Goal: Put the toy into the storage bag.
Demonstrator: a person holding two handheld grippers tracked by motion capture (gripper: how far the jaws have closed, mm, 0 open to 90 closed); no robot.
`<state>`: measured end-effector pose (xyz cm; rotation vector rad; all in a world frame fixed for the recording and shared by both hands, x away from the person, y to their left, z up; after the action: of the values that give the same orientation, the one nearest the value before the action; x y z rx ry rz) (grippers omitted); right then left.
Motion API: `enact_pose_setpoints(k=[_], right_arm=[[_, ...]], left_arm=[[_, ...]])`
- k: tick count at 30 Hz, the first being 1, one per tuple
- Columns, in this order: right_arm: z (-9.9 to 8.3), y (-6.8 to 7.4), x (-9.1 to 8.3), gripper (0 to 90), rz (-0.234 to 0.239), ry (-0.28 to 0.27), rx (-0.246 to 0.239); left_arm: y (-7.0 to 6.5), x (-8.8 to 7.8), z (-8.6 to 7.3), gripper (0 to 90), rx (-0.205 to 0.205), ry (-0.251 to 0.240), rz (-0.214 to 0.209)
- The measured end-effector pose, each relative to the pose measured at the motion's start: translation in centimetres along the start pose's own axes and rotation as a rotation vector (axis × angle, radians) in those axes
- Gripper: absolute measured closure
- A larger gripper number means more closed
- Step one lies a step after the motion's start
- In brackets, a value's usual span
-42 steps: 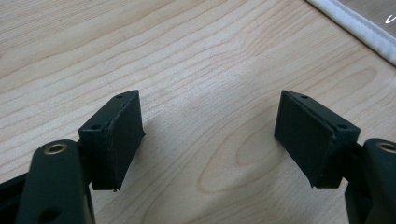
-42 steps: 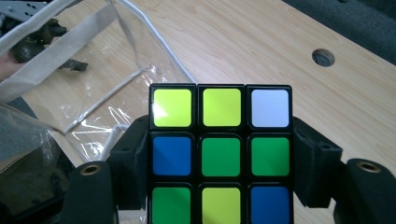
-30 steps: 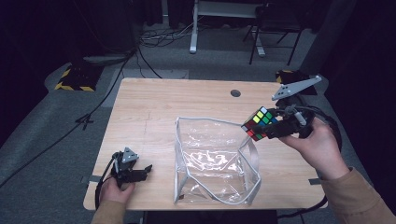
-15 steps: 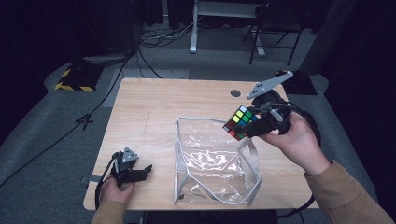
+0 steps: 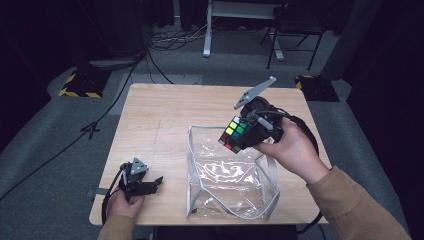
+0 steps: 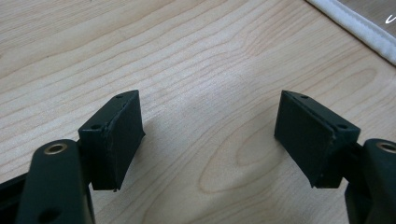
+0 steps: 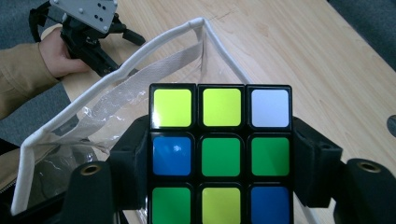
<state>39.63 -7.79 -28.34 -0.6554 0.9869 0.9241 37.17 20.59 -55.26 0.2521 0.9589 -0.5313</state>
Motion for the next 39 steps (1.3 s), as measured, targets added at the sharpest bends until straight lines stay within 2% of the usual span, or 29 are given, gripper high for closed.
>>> enact_pose_setpoints(k=[1,2,4,6,7,8,9,10,11,17,18,23,27,30,31,36,39], right_arm=[[0.1,0.2,0.3,33.7,0.002,0.014,0.005],[0.4,0.3,0.7,33.7,0.002,0.016,-0.009],[0.6,0.8,1.3,33.7,0.012,0.048,0.016],[1.1,1.0,2.1,33.7,0.015,0.041,-0.018],[1.2,1.3,2.4,33.7,0.019,0.05,-0.012],[1.5,1.3,2.8,33.7,0.021,0.048,-0.031],[1.5,1.7,3.1,33.7,0.03,0.067,-0.011],[1.8,1.7,3.5,33.7,0.028,0.054,-0.044],[2.0,1.8,3.8,33.7,0.025,0.059,-0.053],[2.2,2.6,6.0,33.7,0.034,0.107,-0.065],[2.2,2.8,6.3,33.7,0.038,0.113,-0.052],[2.4,2.8,7.7,33.7,0.028,0.143,-0.059],[2.3,2.9,9.1,33.7,0.025,0.198,-0.063],[2.2,3.0,10.0,33.6,0.007,0.217,-0.055],[2.1,3.1,10.2,33.6,0.011,0.226,-0.054],[1.7,3.0,11.6,33.6,0.038,0.265,0.011],[1.4,2.9,12.3,33.6,0.04,0.292,0.015]], left_arm=[[0.0,0.0,0.0,24.0,0.0,0.0,0.0],[0.0,0.0,0.0,24.0,0.002,0.001,0.001],[0.0,0.0,0.0,24.0,0.002,0.001,0.001],[0.0,0.0,0.0,24.0,0.003,0.002,0.001],[0.0,0.0,0.0,24.0,0.002,0.002,0.001],[0.0,0.0,0.0,24.0,0.002,0.001,0.001],[0.0,0.0,0.0,24.0,0.002,0.001,0.001],[0.0,0.0,0.0,24.0,0.003,0.002,0.001],[0.0,0.0,0.0,24.0,0.002,0.002,0.001],[0.0,0.0,0.0,24.0,0.005,-0.001,0.006],[0.0,0.0,0.0,24.0,0.003,0.001,0.002],[0.0,0.0,0.0,24.0,0.003,0.001,0.003],[0.0,0.0,0.0,24.0,0.002,0.002,0.0],[0.0,0.0,0.0,24.0,0.002,0.002,0.001],[0.0,0.0,0.0,24.0,0.002,0.001,0.002],[0.0,0.0,0.0,24.0,0.003,0.002,-0.001],[0.0,0.0,0.0,24.0,0.002,0.002,0.001]])
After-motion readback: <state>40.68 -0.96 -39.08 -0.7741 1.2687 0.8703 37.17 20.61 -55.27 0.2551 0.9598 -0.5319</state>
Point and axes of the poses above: each handheld gripper's, and its own axes: x roughly forward along the jaws, z roughly out of its top, y roughly to its left, the point moved 7 cm from there along x, roughly forward along the jaws, and after that the axes turned 10 degrees about y, right-handed, at the moved point
